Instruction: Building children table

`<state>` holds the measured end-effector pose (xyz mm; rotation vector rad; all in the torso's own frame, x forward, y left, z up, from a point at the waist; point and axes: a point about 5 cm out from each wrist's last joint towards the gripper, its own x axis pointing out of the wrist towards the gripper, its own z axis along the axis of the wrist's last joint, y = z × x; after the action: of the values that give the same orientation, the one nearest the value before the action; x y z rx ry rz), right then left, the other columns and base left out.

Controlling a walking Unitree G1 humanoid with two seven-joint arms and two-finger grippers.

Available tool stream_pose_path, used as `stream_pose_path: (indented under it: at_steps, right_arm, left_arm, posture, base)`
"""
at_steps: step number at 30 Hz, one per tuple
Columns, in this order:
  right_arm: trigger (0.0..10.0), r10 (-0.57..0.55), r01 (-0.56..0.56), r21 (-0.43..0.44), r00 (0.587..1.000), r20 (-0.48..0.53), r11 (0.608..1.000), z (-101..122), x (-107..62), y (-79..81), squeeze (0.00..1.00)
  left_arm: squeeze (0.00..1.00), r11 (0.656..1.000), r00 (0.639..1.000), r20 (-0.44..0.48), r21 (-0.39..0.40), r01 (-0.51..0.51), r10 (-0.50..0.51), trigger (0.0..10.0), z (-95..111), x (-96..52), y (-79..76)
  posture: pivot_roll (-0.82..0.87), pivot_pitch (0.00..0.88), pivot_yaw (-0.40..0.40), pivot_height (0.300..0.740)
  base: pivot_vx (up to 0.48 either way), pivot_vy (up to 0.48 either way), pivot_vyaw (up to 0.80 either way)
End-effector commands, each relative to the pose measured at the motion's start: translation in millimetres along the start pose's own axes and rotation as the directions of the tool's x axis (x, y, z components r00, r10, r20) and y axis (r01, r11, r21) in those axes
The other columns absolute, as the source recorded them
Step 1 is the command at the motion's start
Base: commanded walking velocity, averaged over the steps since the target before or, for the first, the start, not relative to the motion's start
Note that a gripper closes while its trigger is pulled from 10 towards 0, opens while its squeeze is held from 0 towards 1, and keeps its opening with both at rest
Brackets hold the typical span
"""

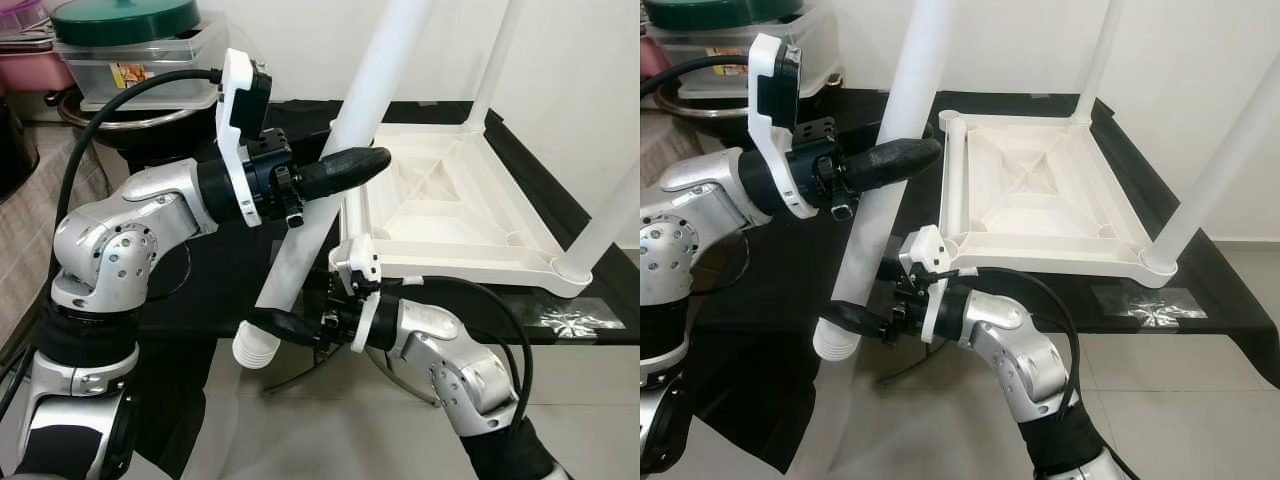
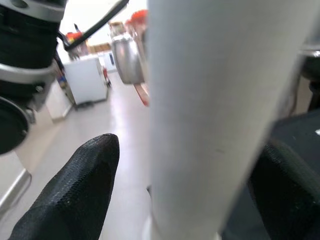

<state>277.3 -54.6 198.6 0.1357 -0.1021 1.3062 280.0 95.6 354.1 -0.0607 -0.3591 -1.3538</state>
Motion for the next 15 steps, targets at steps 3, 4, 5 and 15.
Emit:
stream_pose_path:
  at_steps: [3, 4, 5, 15]
  right_arm:
    - [0.0, -0.005, 0.003, 0.021, 0.994, 0.112, 1.000, 11, 8.4, -1.4, 0.00]
    - [0.0, -0.005, 0.003, 0.021, 0.994, 0.112, 1.000, 11, 8.4, -1.4, 0.00]
    - [0.0, 0.002, -0.005, 0.027, 0.992, 0.130, 1.000, 13, 9.8, -0.8, 0.00]
    - [0.0, 0.044, -0.048, 0.031, 0.991, 0.124, 0.998, 12, 8.3, 3.6, 0.00]
  left_arm:
    - [0.00, 0.999, 0.999, 0.026, 0.023, 0.022, -0.022, 0.0, 7, 2.3, -1.8]
    - [0.00, 0.999, 0.999, 0.026, 0.023, 0.022, -0.022, 0.0, 7, 2.3, -1.8]
    - [0.00, 1.000, 0.999, 0.028, 0.023, 0.021, -0.022, 0.0, 7, 2.3, -1.6]
    - [0.00, 0.999, 0.999, 0.027, 0.021, 0.027, -0.027, 0.0, 7, 3.1, -1.3]
  posture:
    - [0.10, 0.082, -0.014, 0.740]
    - [0.10, 0.082, -0.014, 0.740]
    - [0.10, 0.082, -0.014, 0.740]
    - [0.10, 0.085, -0.021, 0.740]
  base:
    - [0.000, 0.000, 0.00]
    - [0.000, 0.000, 0.00]
    - [0.000, 0.000, 0.00]
    - [0.000, 0.000, 0.00]
